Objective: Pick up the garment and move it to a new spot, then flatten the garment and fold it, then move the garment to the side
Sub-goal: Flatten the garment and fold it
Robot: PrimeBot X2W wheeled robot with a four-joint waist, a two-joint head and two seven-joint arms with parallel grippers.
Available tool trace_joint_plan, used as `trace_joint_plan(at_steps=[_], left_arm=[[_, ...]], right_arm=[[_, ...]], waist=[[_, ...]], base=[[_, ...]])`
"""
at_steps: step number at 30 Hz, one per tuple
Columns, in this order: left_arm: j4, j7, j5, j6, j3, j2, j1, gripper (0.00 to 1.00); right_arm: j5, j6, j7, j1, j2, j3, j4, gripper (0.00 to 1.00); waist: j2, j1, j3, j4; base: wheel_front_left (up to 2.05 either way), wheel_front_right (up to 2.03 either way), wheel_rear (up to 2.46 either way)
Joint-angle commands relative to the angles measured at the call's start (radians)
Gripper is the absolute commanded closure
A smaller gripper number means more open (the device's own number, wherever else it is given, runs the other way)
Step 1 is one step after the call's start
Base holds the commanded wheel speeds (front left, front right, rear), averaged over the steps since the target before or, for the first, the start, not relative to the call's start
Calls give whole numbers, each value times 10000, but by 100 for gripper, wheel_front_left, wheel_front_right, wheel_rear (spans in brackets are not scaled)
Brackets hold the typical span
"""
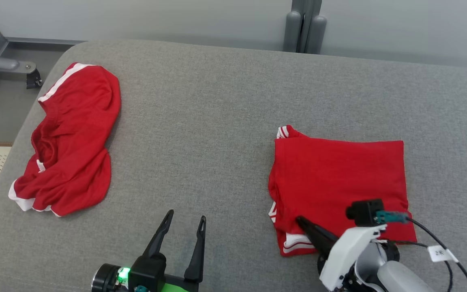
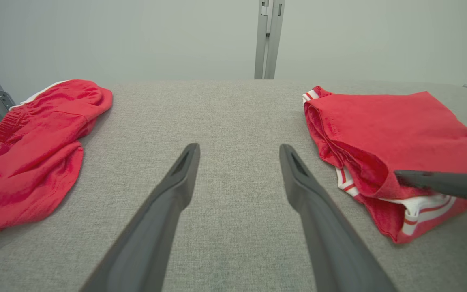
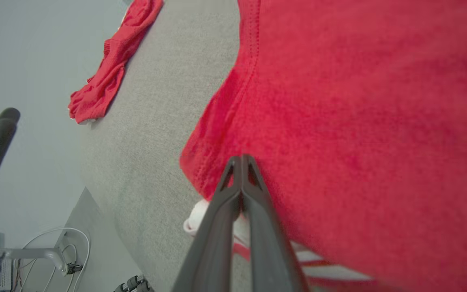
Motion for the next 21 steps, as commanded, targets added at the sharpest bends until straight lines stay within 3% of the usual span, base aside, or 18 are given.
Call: trace_joint_plan(at_steps=[1, 2, 8, 14, 17, 21], left_arm=[[-57, -32, -69, 65, 74, 8, 71, 0], [-65, -32, -81, 107, 132, 9, 135, 0], [-335, -33, -198, 563, 708, 12, 369, 0], [-602, -32, -202, 1036, 1209, 11, 548, 0], [-757, -32, -283, 1016, 1274, 10, 589, 0], [-1003, -33, -315, 873, 1397, 10, 641, 0]], right_arm=[[-134, -12, -384, 216, -220, -136, -209, 62], [-413, -12, -799, 395, -327, -214, -399, 0], [-2793, -12, -3333, 883, -409, -1661, -324, 0], [-4999, -15, -3845, 966, 179, -4121, -405, 0], [-5857, -12, -3832, 1415, 778, -5286, -1119, 0], [-6394, -14, -3834, 1917, 1005, -5820, -1884, 0]], waist=[[0, 0, -183, -165], [0, 0, -248, -251], [0, 0, -714, -905], [0, 0, -1176, -1468], [0, 0, -1285, -1609], [0, 0, -1371, -1750]], base=[[0, 0, 0], [0, 0, 0], [0, 0, 0], [0, 0, 0], [0, 0, 0], [0, 0, 0]])
